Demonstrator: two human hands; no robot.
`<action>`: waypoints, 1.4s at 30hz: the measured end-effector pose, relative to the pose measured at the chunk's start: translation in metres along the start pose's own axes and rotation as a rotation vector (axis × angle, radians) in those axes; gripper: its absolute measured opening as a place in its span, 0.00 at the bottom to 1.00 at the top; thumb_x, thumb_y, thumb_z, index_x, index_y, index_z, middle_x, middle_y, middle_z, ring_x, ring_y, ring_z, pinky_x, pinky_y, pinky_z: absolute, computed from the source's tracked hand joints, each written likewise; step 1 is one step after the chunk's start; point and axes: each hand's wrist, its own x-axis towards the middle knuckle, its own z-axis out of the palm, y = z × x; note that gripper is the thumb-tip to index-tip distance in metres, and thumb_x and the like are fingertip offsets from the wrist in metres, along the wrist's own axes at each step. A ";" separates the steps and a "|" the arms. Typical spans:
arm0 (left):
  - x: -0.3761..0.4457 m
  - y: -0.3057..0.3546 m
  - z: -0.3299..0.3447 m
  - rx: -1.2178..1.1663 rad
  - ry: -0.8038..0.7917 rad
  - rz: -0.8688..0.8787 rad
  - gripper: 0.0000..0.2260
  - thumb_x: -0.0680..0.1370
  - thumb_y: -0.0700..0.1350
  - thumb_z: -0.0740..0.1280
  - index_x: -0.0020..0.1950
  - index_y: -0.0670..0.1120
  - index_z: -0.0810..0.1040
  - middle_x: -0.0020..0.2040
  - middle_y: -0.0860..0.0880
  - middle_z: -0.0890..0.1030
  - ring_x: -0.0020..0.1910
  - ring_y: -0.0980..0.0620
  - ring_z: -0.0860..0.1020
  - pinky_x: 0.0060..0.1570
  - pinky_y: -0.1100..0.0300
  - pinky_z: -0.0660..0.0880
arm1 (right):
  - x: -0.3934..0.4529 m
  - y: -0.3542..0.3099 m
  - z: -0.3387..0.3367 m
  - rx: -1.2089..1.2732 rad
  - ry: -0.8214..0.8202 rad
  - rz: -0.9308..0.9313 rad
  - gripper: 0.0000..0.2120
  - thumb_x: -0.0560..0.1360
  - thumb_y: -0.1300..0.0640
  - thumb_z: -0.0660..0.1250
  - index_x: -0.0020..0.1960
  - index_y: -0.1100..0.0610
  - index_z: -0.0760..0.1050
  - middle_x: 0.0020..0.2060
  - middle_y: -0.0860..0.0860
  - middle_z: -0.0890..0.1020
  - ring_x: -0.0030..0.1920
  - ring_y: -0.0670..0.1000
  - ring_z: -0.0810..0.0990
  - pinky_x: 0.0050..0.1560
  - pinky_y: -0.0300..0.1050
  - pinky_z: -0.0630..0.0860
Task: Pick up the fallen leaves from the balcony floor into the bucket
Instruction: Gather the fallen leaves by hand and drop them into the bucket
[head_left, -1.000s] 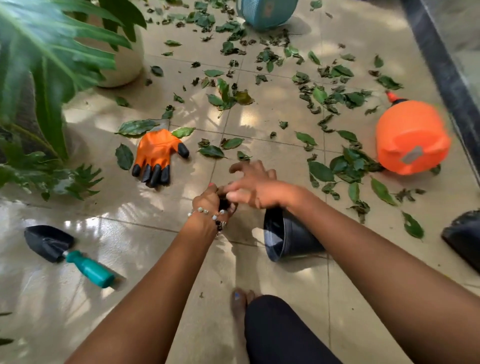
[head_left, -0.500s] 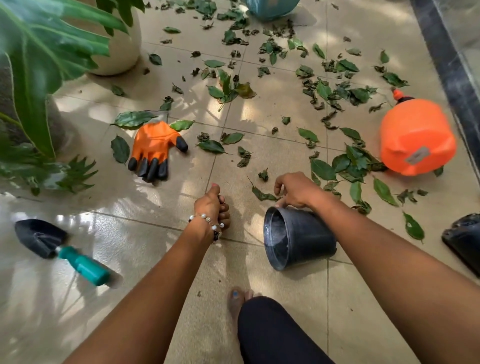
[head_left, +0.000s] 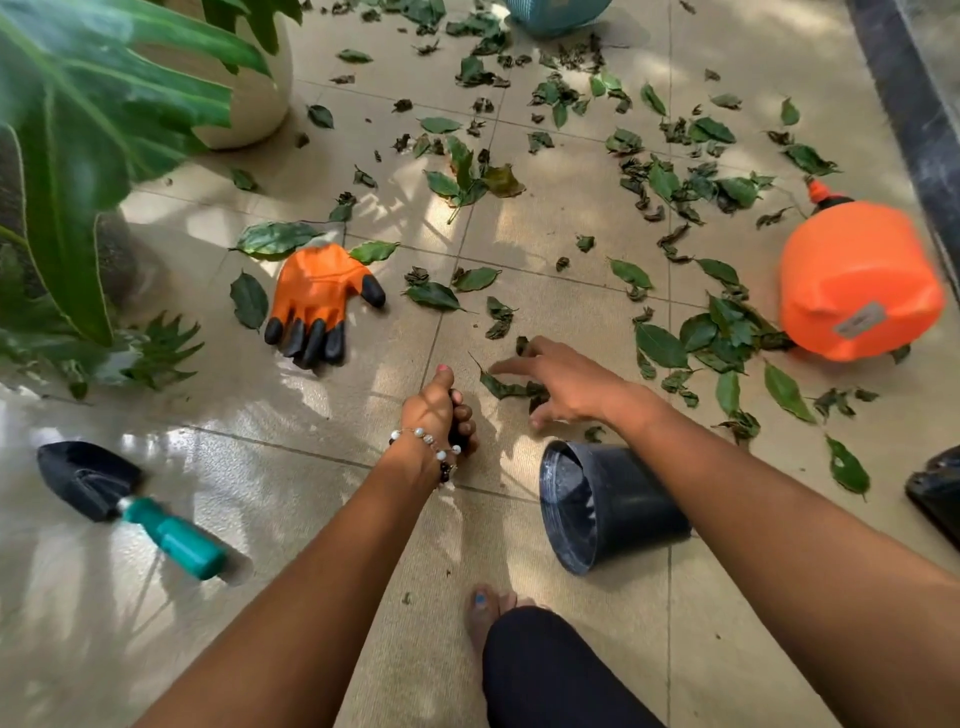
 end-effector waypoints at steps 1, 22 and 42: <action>0.001 -0.001 -0.001 -0.001 0.006 0.002 0.23 0.81 0.57 0.59 0.30 0.47 0.65 0.19 0.51 0.65 0.17 0.53 0.63 0.27 0.64 0.63 | 0.002 -0.002 0.003 -0.031 -0.029 -0.035 0.29 0.71 0.61 0.73 0.70 0.48 0.70 0.64 0.56 0.70 0.61 0.58 0.70 0.62 0.53 0.71; -0.016 -0.007 0.054 -0.028 -0.229 0.100 0.17 0.77 0.53 0.69 0.46 0.37 0.79 0.44 0.36 0.83 0.42 0.40 0.84 0.44 0.43 0.82 | -0.035 -0.001 -0.015 0.285 0.282 0.005 0.17 0.65 0.57 0.79 0.53 0.55 0.83 0.50 0.52 0.85 0.50 0.49 0.81 0.54 0.41 0.75; -0.020 -0.024 0.037 -0.215 -0.424 0.068 0.08 0.83 0.45 0.60 0.51 0.41 0.75 0.29 0.47 0.75 0.24 0.54 0.71 0.23 0.66 0.69 | -0.062 0.042 0.042 0.066 0.230 0.206 0.06 0.72 0.66 0.71 0.48 0.61 0.79 0.43 0.52 0.77 0.43 0.50 0.76 0.41 0.38 0.67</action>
